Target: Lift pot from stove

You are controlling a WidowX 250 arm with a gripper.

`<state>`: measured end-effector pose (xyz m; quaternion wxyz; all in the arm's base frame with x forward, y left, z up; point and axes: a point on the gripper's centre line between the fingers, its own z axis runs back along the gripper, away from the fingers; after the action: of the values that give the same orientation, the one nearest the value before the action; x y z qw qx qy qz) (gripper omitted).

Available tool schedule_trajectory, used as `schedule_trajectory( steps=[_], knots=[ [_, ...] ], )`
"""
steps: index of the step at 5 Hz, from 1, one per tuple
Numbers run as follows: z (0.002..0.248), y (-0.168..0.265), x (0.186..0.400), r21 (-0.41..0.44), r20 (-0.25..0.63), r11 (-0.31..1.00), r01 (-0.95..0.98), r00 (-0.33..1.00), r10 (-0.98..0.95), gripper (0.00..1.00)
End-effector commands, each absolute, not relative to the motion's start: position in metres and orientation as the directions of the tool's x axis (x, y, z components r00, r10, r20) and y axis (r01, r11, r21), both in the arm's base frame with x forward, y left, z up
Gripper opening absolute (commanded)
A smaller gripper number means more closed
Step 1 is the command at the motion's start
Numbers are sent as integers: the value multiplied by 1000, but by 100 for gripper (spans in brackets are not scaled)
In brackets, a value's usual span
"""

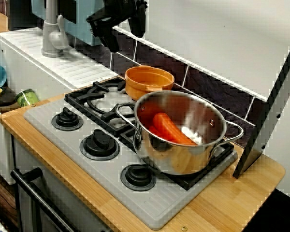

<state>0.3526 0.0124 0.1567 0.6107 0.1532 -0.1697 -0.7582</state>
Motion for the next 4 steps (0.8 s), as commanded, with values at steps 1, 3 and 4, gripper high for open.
schedule_trajectory(
  steps=[1, 3, 4],
  knots=[
    [156, 7, 371, 460, -58, -255, 850, -258, -964, 100],
    [165, 10, 379, 432, -49, -306, 848, -317, -947, 100],
    [188, 11, 373, 419, -16, -378, 826, -409, -912, 100]
  ],
)
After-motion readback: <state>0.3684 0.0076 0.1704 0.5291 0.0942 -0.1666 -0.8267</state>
